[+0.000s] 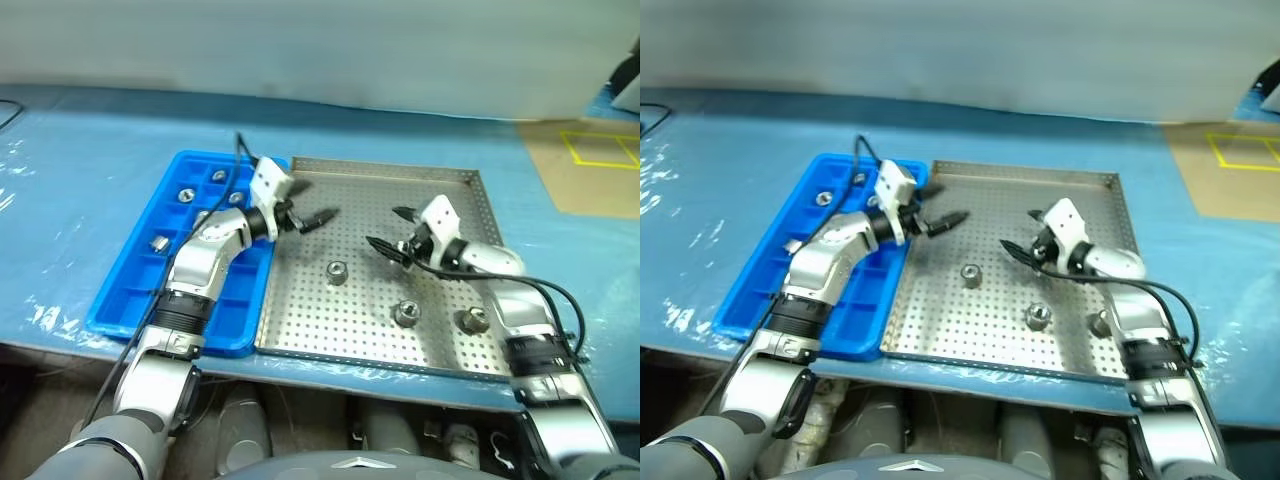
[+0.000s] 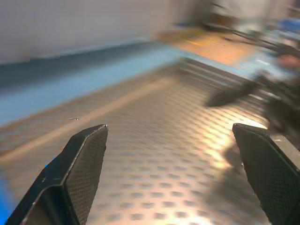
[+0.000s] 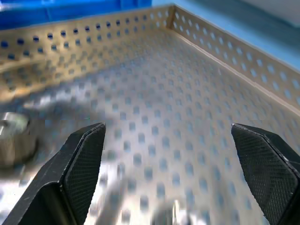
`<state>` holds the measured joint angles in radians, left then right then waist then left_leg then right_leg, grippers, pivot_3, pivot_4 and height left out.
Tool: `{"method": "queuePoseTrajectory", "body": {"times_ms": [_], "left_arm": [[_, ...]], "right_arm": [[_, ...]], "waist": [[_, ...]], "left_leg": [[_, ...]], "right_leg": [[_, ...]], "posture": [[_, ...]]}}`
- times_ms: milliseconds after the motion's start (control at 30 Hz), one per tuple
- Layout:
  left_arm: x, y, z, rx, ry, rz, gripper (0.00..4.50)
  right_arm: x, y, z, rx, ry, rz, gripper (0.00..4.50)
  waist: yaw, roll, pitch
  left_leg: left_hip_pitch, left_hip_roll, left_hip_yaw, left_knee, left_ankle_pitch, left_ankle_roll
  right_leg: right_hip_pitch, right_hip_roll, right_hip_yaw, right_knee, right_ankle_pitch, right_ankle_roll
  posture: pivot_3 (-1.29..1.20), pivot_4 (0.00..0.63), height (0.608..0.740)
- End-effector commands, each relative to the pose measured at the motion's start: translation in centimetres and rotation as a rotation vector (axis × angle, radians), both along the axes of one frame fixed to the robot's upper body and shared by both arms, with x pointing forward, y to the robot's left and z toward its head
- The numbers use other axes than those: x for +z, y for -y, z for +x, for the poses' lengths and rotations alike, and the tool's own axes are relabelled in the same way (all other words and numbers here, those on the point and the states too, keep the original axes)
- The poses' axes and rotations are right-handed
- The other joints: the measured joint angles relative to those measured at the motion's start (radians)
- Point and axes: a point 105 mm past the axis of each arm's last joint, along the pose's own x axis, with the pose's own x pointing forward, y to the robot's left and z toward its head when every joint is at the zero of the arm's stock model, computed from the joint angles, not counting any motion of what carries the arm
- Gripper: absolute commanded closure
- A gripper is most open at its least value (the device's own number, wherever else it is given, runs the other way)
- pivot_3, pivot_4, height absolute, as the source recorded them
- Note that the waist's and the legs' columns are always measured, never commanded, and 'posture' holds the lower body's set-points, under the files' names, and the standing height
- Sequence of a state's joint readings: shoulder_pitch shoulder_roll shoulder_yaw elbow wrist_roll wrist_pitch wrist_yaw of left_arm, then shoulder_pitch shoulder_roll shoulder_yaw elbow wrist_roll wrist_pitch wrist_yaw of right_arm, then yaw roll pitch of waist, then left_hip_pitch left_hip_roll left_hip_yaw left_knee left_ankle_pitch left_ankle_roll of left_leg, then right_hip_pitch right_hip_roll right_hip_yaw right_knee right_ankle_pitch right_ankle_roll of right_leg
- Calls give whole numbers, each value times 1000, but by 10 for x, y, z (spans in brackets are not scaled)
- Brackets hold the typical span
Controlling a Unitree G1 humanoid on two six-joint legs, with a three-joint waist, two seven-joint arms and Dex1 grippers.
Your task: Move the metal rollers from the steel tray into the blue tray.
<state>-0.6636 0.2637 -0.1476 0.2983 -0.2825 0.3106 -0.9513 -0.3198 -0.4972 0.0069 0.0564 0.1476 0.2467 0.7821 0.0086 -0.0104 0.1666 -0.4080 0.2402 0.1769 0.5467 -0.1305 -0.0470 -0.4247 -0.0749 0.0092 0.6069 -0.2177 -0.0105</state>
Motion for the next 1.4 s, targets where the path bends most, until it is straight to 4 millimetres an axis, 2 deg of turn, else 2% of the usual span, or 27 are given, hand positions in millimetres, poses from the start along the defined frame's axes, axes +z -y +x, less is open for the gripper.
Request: {"method": "queuePoseTrajectory", "body": {"times_ms": [33, 100, 200, 267, 467, 567, 700, 833, 933, 1033, 1200, 1267, 1400], "left_arm": [[-16, 6, -19, -229, -34, 145, 21], [-33, 3, -23, -275, -118, 222, 21], [-70, -10, -27, -313, -121, 457, 21], [-75, -12, -28, -318, -134, 483, 21], [-77, -20, -28, -318, -112, 531, 1835], [-59, -13, -20, -255, -77, 425, 2786], [-23, -5, -4, -125, 39, 231, 2791], [35, -16, 29, 204, 147, -71, 2791], [60, -38, 34, 413, 205, -209, 2791], [66, -70, 30, 657, 228, -299, 2791], [47, -113, -2, 946, 220, -319, 2791], [35, -131, -19, 1068, 206, -305, 2791], [13, -166, -51, 1310, 178, -256, 2791]], "right_arm": [[16, 8, -11, -38, 45, 2, 0], [15, 13, -17, -72, 41, -3, 0], [14, 18, -24, -108, 36, 4, 0], [11, 18, -26, -118, 32, 2, 0], [14, 5, -20, -96, 44, 19, 0], [19, -6, -15, -62, 52, 37, 0], [31, -18, -6, -12, 64, 100, 0], [44, -44, 2, 125, 35, 197, 0], [52, -74, 7, 270, 3, 269, 0], [59, -105, 4, 444, -34, 310, 0], [70, -147, -3, 699, -62, 302, 0], [68, -161, -4, 770, -63, 259, 0], [60, -185, -7, 881, -63, 190, 0]], "waist": [[-31, 0, 0], [-55, 1, 0], [-83, 2, -1], [-92, 2, -1], [-108, 2, -1], [-106, 3, -1], [-96, 3, -1], [-75, 2, -1], [-60, 2, 0], [-34, 3, -1], [33, 3, 0], [64, 3, 0], [120, 3, 0]], "left_leg": [[2, 0, 0, -1, 0, -1], [6, 0, 0, -2, 0, -1], [7, -1, 1, -1, 0, -1], [7, -2, 2, 0, -1, 0], [7, -3, 2, 5, -3, 4], [6, -3, 2, 5, -3, 4], [4, -3, 2, 6, -3, 5], [3, -3, 2, 8, -4, 6], [3, -1, 2, 9, -4, 6], [4, 0, 1, 8, -4, 6], [0, 0, 0, 5, -4, 6], [-4, 2, -1, 6, -4, 5], [-7, 3, -4, 6, -4, 5]], "right_leg": [[0, 1, 3, 0, 0, 0], [0, 2, 7, 1, 0, 0], [1, 2, 10, 1, 1, 2], [1, 2, 11, 0, 2, 3], [3, 2, 12, 0, 2, 3], [3, 2, 12, 0, 2, 3], [3, 1, 11, 0, 2, 3], [2, 1, 11, 0, 2, 3], [2, 1, 10, 1, 3, 2], [2, 1, 9, 1, 3, 2], [0, 0, 5, 0, 3, 2], [-1, 0, -6, 0, 3, 1], [-1, -2, -10, -1, 1, -1]], "posture": [[-521, 150, 740], [-552, 150, 740], [-576, 150, 740], [-573, 150, 740], [-524, 150, 740], [-489, 150, 740], [-406, 150, 740], [-270, 150, 740], [-158, 150, 740], [-5, 150, 740], [158, 150, 740], [232, 150, 740], [314, 150, 740]]}}
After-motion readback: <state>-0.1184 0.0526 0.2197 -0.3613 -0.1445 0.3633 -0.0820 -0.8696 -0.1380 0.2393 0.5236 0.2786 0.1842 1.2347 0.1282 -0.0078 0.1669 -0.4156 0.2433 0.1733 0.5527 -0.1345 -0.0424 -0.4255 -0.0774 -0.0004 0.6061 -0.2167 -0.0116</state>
